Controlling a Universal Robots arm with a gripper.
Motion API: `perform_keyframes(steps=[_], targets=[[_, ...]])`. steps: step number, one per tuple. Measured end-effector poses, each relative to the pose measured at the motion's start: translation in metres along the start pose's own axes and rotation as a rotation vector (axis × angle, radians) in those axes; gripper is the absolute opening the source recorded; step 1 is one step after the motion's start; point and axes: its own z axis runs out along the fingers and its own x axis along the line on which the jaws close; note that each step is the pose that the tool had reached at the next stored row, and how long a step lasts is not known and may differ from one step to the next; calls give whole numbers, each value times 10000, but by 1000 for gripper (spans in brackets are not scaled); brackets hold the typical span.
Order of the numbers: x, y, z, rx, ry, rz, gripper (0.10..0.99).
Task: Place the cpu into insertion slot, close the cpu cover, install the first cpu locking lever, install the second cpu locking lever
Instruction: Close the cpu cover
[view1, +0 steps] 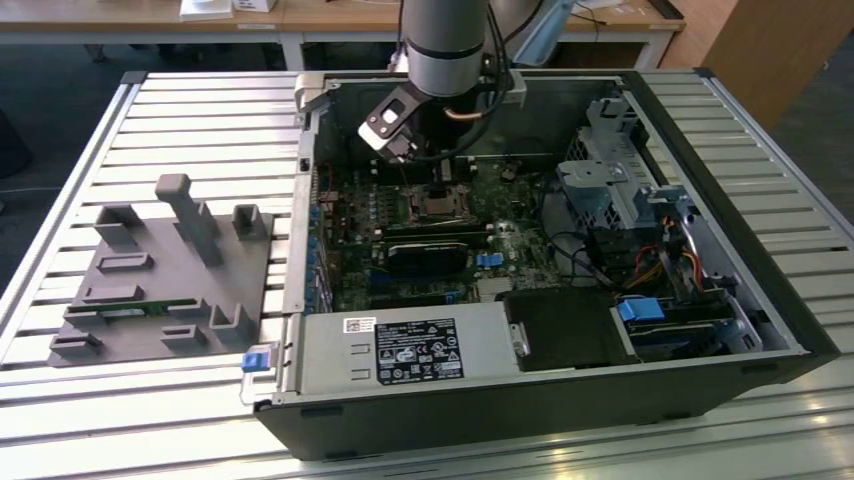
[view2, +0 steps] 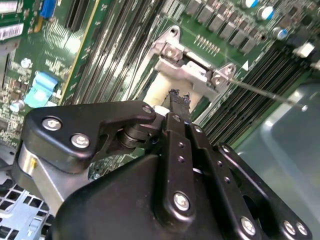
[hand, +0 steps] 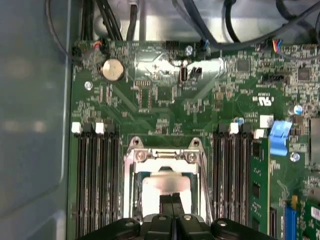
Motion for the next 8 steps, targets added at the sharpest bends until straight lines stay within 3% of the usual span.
perform_keyframes(steps=[8], targets=[[1, -92, 47, 3, -1, 1, 106]])
